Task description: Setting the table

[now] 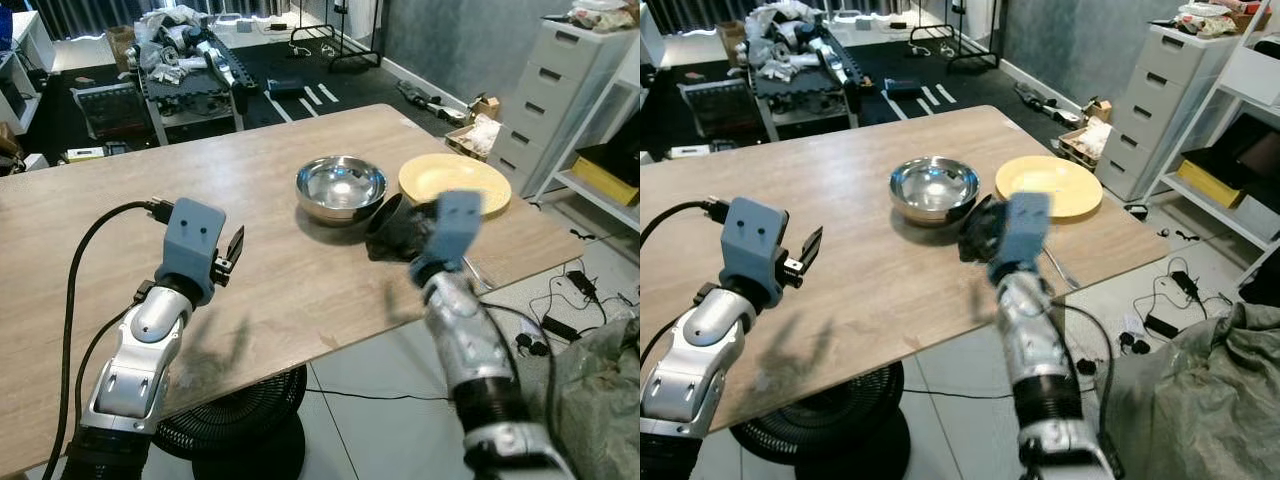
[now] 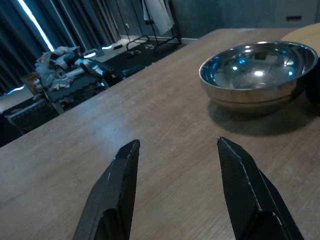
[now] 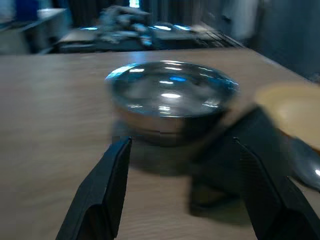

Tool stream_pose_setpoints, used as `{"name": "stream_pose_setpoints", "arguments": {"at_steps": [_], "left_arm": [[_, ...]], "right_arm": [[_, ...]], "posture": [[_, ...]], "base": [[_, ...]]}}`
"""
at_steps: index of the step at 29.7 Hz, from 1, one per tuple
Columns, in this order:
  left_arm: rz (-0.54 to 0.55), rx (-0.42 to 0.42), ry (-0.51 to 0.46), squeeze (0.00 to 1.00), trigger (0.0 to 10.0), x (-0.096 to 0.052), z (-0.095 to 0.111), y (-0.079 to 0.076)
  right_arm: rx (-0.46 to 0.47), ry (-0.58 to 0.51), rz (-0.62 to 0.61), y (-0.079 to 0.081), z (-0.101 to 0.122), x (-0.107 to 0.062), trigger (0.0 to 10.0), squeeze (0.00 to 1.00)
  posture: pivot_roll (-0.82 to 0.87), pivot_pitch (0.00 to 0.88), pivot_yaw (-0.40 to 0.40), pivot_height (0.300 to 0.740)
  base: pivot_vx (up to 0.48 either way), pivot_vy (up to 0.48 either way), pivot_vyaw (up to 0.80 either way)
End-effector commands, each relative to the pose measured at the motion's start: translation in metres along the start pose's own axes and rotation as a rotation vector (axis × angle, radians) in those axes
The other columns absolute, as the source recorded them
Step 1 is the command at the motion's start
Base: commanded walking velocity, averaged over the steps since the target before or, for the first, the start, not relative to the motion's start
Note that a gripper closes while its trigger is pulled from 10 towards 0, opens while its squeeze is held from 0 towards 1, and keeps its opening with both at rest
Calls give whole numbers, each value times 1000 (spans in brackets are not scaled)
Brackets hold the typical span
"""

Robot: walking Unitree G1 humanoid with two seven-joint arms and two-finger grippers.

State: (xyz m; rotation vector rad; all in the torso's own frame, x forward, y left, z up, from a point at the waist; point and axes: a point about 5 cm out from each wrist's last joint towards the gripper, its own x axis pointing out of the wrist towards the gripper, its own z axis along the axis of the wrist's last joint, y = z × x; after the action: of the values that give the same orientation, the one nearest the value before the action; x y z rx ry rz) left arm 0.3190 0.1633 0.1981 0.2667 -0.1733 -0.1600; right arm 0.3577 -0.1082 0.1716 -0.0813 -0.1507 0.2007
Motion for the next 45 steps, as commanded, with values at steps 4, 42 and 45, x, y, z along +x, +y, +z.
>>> {"name": "stream_pose_setpoints", "arguments": {"at_steps": [4, 42, 45], "left_arm": [[15, 9, 35, 0, 10000, -3, -7, 2], [-325, 40, 136, 0, 10000, -24, 31, 36], [-458, 57, 168, 0, 10000, -38, 28, 33]], "right_arm": [[-101, 60, 54, 26, -28, -14, 10000, 0], [-21, 273, -334, 3, -38, 26, 10000, 0], [-21, 267, -360, -1, -37, 26, 10000, 0]], "posture": [[77, 0, 80, 740], [249, 78, 79, 740], [252, 81, 82, 740]], "base": [[0, 0, 0], [0, 0, 0], [0, 0, 0]]}}
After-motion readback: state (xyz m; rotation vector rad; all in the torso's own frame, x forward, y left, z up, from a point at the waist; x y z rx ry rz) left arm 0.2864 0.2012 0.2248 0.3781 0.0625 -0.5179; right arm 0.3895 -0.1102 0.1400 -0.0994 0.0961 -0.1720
